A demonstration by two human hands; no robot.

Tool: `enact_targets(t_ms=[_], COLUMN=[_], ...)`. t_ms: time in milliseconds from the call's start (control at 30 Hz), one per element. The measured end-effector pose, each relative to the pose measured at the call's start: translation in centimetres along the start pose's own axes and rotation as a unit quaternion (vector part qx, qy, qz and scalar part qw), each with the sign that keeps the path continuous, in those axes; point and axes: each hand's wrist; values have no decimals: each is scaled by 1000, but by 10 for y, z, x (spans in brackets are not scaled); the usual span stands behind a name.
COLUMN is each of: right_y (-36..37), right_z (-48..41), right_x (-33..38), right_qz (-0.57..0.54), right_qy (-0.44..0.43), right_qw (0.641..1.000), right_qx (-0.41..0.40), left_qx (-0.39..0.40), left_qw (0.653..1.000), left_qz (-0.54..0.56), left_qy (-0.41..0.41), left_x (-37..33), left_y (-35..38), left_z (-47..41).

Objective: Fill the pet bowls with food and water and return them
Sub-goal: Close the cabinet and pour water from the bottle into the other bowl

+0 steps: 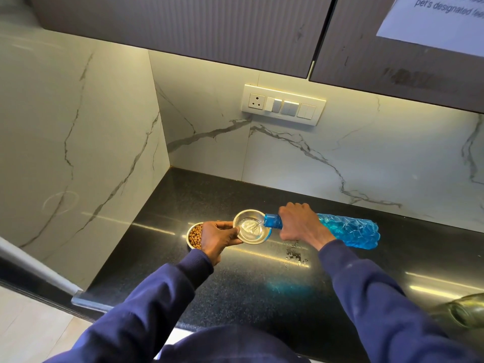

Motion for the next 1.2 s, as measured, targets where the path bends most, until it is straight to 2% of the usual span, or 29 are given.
enact_targets(t_ms=[1200], right_y=[-18], right_z=[-5], right_x=[-14], right_qz=[8], right_qy=[-7], right_qw=[1000], right_qx=[-8], left_qx=[-14], left_qw=[999], left_qz=[2], left_qy=[-38], left_x=[4], left_y=[4], left_z=[4])
Point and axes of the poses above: each hand's wrist, its own z-axis away from the middle knuckle, its own y-axis out of the palm, x = y × z, and after that the axes turned 14 degrees about -x, right-handed
